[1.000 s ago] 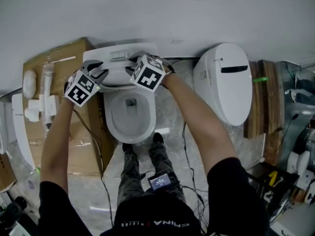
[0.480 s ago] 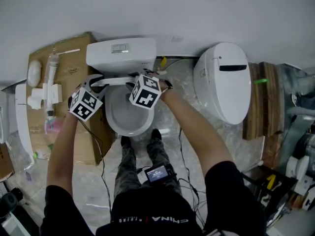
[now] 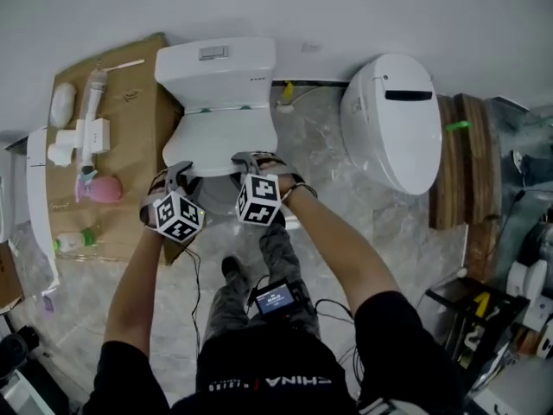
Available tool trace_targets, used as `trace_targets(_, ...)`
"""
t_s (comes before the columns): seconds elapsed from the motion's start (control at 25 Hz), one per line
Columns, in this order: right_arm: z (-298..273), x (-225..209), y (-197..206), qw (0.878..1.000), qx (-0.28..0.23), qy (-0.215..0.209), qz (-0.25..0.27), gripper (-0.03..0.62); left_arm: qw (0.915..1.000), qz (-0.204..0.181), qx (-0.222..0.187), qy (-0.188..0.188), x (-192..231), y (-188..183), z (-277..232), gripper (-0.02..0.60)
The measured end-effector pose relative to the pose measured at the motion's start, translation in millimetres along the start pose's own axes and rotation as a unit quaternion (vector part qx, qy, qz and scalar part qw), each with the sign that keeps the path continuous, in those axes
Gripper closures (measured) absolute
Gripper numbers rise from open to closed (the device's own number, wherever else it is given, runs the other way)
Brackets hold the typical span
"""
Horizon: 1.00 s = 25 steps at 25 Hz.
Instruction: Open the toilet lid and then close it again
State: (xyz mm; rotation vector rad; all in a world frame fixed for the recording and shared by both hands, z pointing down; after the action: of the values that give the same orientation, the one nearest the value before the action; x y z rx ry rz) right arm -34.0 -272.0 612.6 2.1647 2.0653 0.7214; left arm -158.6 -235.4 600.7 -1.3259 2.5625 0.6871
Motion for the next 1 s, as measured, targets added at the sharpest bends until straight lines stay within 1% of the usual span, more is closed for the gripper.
trace_targets(0.12, -14.8, 48.2, 14.0, 0.999, 0.017, 0.035, 0.009, 0.450, 0.9997, -0.005, 0.004, -0.024, -46.8, 21.4, -9.4, 0.431)
trace_targets(0.24, -30.6, 85.6, 22.2, 0.997, 0.022, 0.076, 0.015, 0.448, 0.9976, -0.001, -0.002, -0.069, -82.7, 42.5, -20.6, 0.428)
trace_targets(0.36, -45.8, 116.0, 34.1, 0.993, 0.028, 0.106, 0.034, 0.447, 0.9936, 0.006, 0.020, -0.111, -116.8, 54.8, -35.8, 0.428)
trace_targets(0.48, -66.2, 142.5, 46.2, 0.990, 0.035, 0.125, 0.052, 0.441, 0.9897, 0.010, 0.032, -0.139, -145.5, 67.6, -55.3, 0.425)
trace_targets(0.72, -109.7, 182.9, 70.6, 0.984, 0.026, 0.156, 0.078, 0.430, 0.9864, -0.012, 0.010, -0.164, -188.8, 97.2, -97.8, 0.419)
trace_targets(0.88, -138.3, 208.2, 86.8, 0.980, 0.019, 0.177, 0.088, 0.421, 0.9852, -0.027, 0.012, -0.169, -214.1, 113.5, -125.6, 0.405)
trace_targets(1.0, -158.7, 225.3, 95.5, 0.976, 0.015, 0.190, 0.106, 0.416, 0.9847, -0.037, 0.022, -0.169, -228.4, 125.6, -144.3, 0.394)
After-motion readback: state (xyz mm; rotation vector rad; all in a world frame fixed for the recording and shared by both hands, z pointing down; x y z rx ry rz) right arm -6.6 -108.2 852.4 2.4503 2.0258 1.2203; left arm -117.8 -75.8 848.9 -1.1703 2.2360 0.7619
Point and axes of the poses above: the fingertips, and each gripper's own axes: z backward along the fingers, x to its left, y out of its underside, the point moved 7 cm from there along z, backward along the fingers, and after that the axes turned 11 degrees about x, right-handed, at the moved point
